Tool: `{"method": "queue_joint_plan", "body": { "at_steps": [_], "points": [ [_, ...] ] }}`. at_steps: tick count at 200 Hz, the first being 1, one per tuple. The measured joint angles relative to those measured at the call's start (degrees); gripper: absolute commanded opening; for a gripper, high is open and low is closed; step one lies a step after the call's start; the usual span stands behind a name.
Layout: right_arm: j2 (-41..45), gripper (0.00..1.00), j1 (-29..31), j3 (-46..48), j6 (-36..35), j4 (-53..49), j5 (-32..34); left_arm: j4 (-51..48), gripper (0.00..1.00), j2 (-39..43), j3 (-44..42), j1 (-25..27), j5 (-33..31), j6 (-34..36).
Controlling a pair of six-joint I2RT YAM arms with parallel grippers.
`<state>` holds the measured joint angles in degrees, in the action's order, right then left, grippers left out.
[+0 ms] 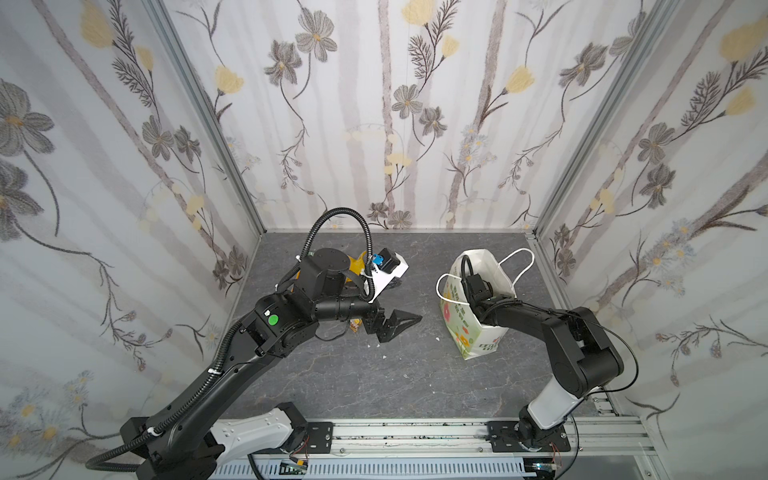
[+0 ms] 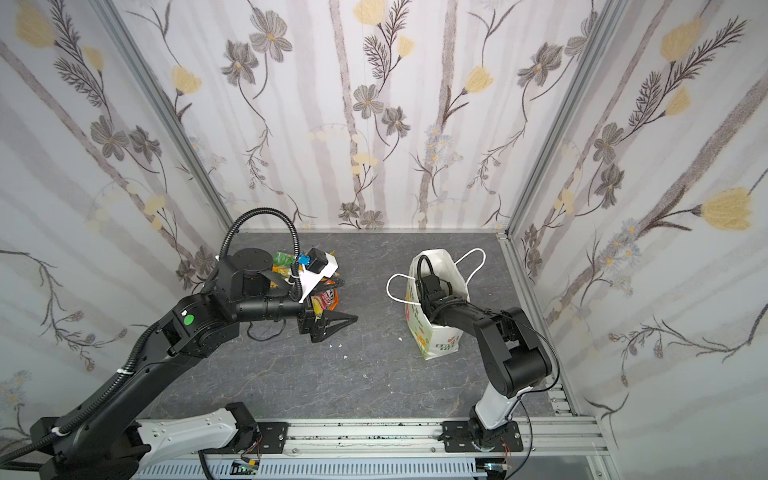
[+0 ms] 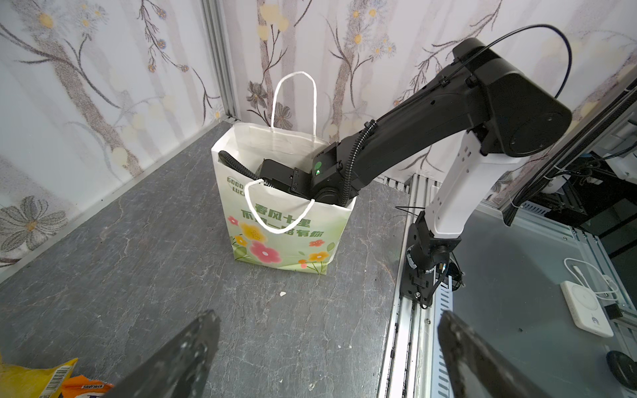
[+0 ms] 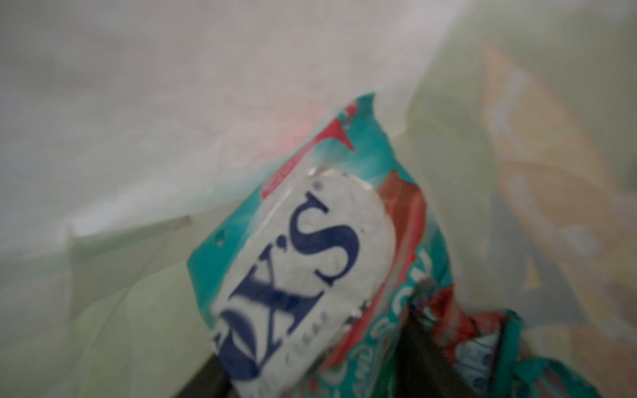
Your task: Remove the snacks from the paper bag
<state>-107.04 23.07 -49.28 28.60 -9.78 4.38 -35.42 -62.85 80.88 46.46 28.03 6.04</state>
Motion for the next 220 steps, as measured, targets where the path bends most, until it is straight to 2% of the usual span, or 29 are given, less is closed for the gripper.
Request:
{"method": "queue_joint_plan", "body": {
  "at_steps": [21,58,127,220],
  "points": [
    [0.3,0.2,0.0,0.2,0.3,1.0,-0.2,0.0,1.0,0.0,0.0,0.0,0.0,0.0],
    [1.8,0.0,0.0,-0.1,0.6,1.0,-1.6,0.0,1.0,-0.3,0.0,0.0,0.0,0.0],
    [5.6,0.0,0.1,-2.6,0.9,-9.6,-7.0,0.0,1.0,-0.5,0.0,0.0,-0.4,0.0],
    [10.7,0.0,0.1,-6.4,0.9,-17.3,-6.8,0.0,1.0,-0.4,0.0,0.0,-0.3,0.2]
  ]
}}
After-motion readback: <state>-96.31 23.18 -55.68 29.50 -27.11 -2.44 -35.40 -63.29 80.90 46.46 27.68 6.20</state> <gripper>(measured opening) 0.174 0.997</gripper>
